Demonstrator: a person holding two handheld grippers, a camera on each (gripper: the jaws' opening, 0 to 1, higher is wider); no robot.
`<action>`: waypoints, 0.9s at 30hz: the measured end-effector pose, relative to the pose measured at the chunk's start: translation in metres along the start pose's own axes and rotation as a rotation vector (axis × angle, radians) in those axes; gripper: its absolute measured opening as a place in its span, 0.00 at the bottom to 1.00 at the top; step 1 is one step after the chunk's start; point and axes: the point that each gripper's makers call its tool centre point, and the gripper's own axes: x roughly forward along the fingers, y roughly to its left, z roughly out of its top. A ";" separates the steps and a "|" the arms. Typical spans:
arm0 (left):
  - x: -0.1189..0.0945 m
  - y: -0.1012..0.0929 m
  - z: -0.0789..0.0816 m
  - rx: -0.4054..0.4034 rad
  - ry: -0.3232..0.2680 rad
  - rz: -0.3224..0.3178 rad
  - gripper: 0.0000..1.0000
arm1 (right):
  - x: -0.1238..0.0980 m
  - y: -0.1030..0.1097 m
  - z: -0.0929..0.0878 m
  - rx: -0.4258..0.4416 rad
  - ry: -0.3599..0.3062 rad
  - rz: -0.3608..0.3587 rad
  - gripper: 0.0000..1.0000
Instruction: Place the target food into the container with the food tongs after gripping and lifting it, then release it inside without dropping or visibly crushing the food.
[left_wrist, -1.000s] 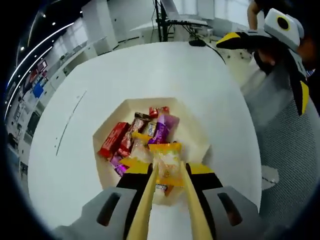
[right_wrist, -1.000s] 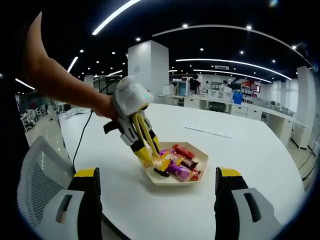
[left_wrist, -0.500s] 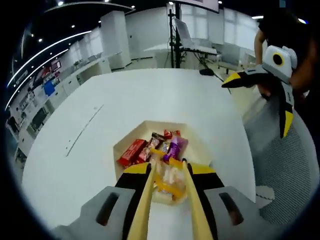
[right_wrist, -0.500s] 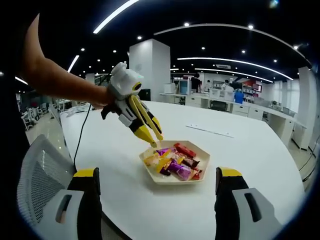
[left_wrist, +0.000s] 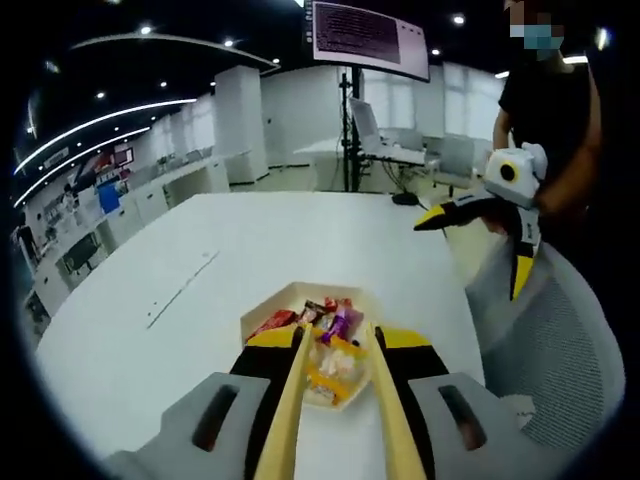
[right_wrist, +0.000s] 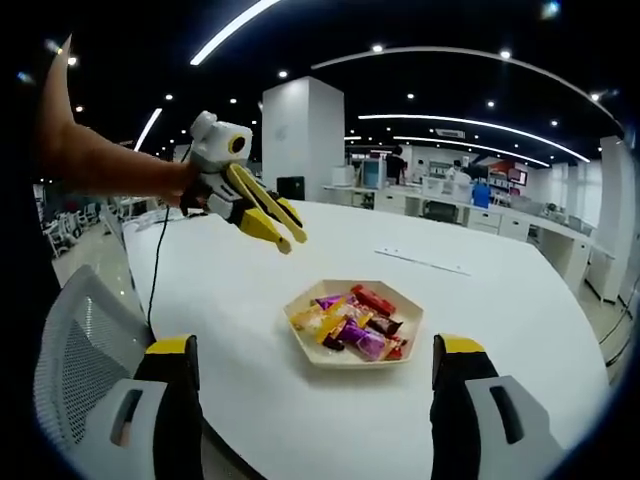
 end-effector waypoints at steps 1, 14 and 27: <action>-0.002 -0.002 0.000 -0.008 -0.008 0.003 0.25 | 0.000 0.000 0.000 -0.001 0.002 0.001 0.95; -0.033 -0.014 -0.007 -0.005 -0.046 0.042 0.26 | 0.000 0.012 0.002 -0.045 0.003 0.108 0.97; -0.084 -0.053 0.054 -0.036 -0.193 -0.095 0.18 | 0.010 0.066 0.121 -0.180 -0.121 0.509 0.57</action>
